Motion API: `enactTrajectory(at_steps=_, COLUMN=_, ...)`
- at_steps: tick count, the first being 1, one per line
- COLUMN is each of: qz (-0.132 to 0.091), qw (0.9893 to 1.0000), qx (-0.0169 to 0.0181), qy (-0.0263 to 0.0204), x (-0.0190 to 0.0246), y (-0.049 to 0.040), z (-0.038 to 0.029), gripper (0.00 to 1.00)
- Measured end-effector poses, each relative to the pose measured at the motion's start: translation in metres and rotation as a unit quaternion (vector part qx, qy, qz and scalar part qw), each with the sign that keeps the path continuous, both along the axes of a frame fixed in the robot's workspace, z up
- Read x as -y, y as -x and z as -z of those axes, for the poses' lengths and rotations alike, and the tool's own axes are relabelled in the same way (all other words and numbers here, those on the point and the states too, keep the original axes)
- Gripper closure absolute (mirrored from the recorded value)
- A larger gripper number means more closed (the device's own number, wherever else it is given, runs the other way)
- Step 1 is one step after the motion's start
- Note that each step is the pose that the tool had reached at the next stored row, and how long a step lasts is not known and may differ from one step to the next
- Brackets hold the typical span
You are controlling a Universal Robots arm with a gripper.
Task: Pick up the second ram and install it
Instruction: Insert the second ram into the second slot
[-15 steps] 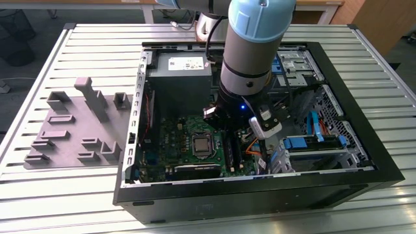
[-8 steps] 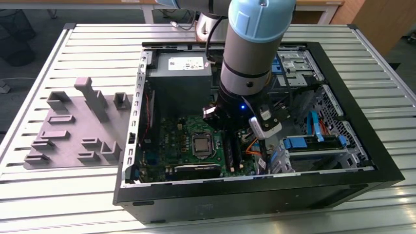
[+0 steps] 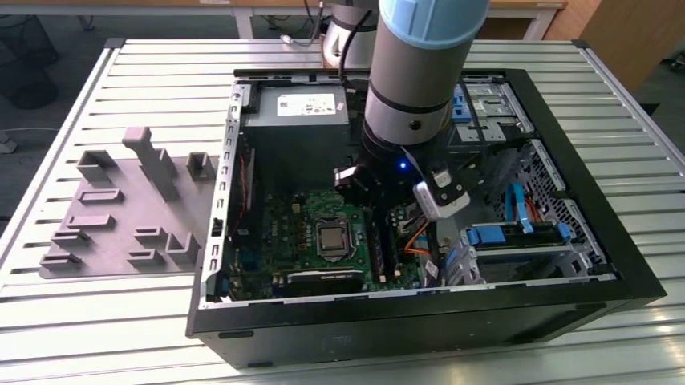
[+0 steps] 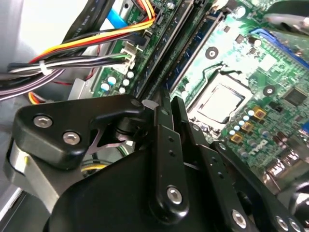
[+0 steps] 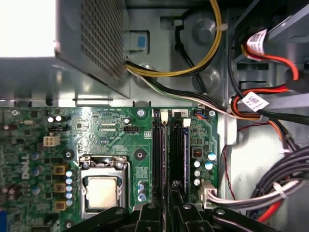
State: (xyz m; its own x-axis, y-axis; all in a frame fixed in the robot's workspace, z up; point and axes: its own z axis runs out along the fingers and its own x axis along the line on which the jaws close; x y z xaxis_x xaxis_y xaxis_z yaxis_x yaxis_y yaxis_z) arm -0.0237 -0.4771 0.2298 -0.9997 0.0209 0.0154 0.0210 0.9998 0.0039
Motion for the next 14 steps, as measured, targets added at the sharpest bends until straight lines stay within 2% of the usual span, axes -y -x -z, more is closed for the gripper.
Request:
enactTrajectory(at_steps=5, qz=0.000, qw=1.0000, qx=-0.0003, qy=-0.0001, x=0.0000, y=0.0000, z=-0.0013, gripper=0.79)
enactTrajectory(at_steps=7, qz=0.000, qw=1.0000, qx=-0.0003, qy=-0.0001, x=0.0000, y=0.0000, z=-0.0014, gripper=0.80)
enactTrajectory(at_steps=9, qz=0.000, qw=1.0000, qx=-0.0003, qy=-0.0001, x=0.0000, y=0.0000, z=-0.0014, gripper=0.89)
enactTrajectory(at_steps=14, qz=0.000, qw=1.0000, qx=-0.0004, qy=0.0000, x=0.0000, y=0.0000, z=-0.0014, gripper=0.89)
